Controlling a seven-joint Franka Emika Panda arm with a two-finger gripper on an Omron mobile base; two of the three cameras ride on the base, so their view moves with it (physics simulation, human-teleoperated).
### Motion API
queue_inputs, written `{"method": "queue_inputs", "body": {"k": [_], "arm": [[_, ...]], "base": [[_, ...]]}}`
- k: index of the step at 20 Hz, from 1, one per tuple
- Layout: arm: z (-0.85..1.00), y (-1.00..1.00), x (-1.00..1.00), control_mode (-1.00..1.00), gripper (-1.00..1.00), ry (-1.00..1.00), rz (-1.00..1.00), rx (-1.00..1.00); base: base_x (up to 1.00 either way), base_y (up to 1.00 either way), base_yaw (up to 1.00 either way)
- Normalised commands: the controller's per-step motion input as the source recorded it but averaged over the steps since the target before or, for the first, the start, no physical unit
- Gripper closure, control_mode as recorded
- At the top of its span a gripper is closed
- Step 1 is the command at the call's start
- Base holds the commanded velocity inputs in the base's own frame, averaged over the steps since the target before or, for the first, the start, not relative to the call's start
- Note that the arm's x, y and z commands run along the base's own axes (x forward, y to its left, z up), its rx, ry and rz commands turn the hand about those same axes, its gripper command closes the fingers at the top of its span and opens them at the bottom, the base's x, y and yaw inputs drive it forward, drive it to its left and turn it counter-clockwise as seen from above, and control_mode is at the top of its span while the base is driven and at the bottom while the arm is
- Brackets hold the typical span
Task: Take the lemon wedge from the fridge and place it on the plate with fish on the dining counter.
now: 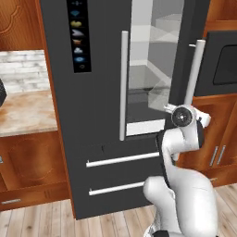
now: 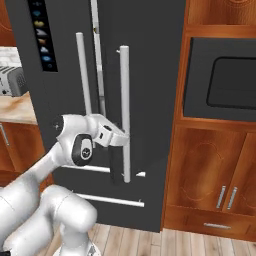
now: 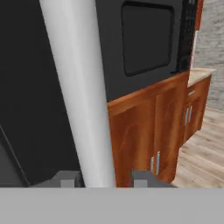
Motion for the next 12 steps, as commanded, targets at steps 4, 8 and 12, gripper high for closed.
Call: {"method": "queue_inputs", "body": {"k": [4, 8, 12], "arm": [[0.73, 0.9, -0.91, -1.0, -1.0, -0.32, -0.37, 0.05], [0.71, 1.0, -0.33, -1.0, -1.0, -0.21, -0.45, 0.0], [0.43, 0.54, 0.81, -1.0, -1.0, 0.11, -0.6, -0.1]], "base": [[0.0, 0.0, 0.0], [0.0, 0.0, 0.0], [0.0, 0.0, 0.0]]}}
